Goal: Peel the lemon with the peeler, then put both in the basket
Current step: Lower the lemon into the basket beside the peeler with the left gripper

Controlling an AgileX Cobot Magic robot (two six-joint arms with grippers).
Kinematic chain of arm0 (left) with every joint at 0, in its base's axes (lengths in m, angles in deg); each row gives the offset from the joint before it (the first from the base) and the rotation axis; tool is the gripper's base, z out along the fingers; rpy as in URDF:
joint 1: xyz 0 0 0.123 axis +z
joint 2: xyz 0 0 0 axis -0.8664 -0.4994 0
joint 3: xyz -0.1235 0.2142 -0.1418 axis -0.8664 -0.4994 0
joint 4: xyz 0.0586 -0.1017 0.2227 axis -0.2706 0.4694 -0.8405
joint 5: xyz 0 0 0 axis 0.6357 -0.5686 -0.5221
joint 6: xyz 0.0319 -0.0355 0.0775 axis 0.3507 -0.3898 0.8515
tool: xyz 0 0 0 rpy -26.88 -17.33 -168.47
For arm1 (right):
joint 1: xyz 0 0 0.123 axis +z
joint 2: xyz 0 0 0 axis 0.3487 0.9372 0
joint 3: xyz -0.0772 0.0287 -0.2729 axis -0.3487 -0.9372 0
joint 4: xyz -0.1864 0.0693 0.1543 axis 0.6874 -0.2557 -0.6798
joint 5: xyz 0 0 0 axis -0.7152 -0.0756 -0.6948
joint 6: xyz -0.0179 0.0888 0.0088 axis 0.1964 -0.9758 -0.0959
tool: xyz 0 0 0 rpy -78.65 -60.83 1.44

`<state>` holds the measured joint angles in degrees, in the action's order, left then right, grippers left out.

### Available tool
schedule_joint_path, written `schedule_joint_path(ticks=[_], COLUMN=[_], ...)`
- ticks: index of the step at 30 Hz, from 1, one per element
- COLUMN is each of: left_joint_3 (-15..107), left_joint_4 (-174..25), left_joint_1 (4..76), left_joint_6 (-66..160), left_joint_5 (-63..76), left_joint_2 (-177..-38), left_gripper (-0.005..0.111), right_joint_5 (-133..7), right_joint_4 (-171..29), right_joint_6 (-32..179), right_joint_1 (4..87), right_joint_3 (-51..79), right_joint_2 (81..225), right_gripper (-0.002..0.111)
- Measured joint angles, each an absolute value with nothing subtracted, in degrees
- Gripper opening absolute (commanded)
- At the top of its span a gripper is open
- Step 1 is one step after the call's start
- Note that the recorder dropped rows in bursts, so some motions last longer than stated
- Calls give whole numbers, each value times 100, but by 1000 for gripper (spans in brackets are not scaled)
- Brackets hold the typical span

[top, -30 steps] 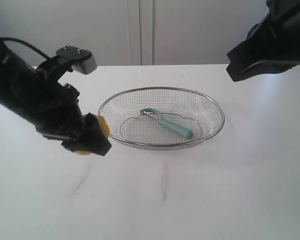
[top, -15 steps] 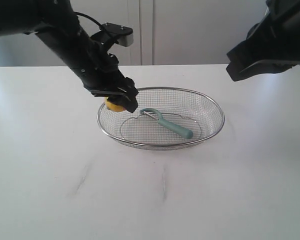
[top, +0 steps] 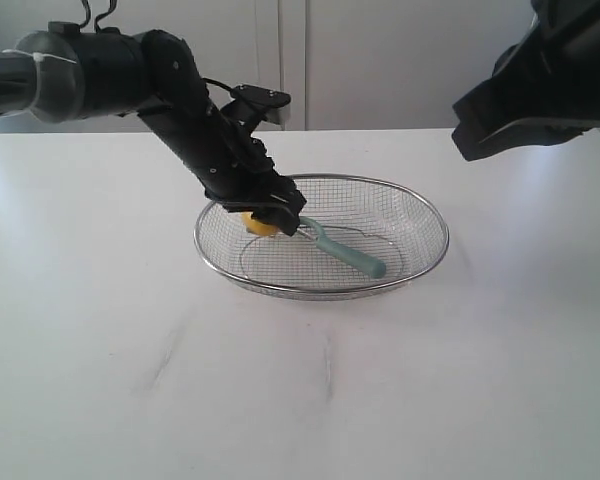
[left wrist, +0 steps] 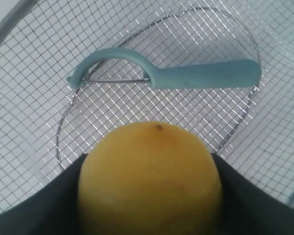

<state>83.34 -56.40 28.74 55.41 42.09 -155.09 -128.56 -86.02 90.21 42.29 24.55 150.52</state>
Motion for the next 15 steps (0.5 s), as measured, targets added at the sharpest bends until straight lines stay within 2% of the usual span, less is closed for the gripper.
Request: schedule_joint_path(ticks=[9, 12, 13, 14, 15], left_joint_3=[8334, 8334, 8334, 8334, 8334], left_joint_4=[-5461, -5330, -5330, -5319, -5319], left_joint_1=[2874, 2874, 2870, 2870, 2870], left_joint_6=[5541, 5541, 5541, 5541, 5541], left_joint_5=[3868, 3799, 3787, 3787, 3787], left_joint_2=[-15941, -16077, -16084, -16098, -16098], left_gripper=[2, 18, 29, 35, 48], right_joint_5=[-12856, -12856, -12856, -12856, -12856], right_joint_4=[-8602, -8602, -8602, -8602, -8602], right_joint_6=[9021, 9021, 9021, 9021, 9021], right_joint_1=[4229, 4229, 4229, 4229, 4229], right_joint_3=[2455, 2455, 2455, 2455, 2455], right_joint_2=[15052, 15052, 15052, 15052, 15052], right_gripper=[0, 0, 0, 0, 0])
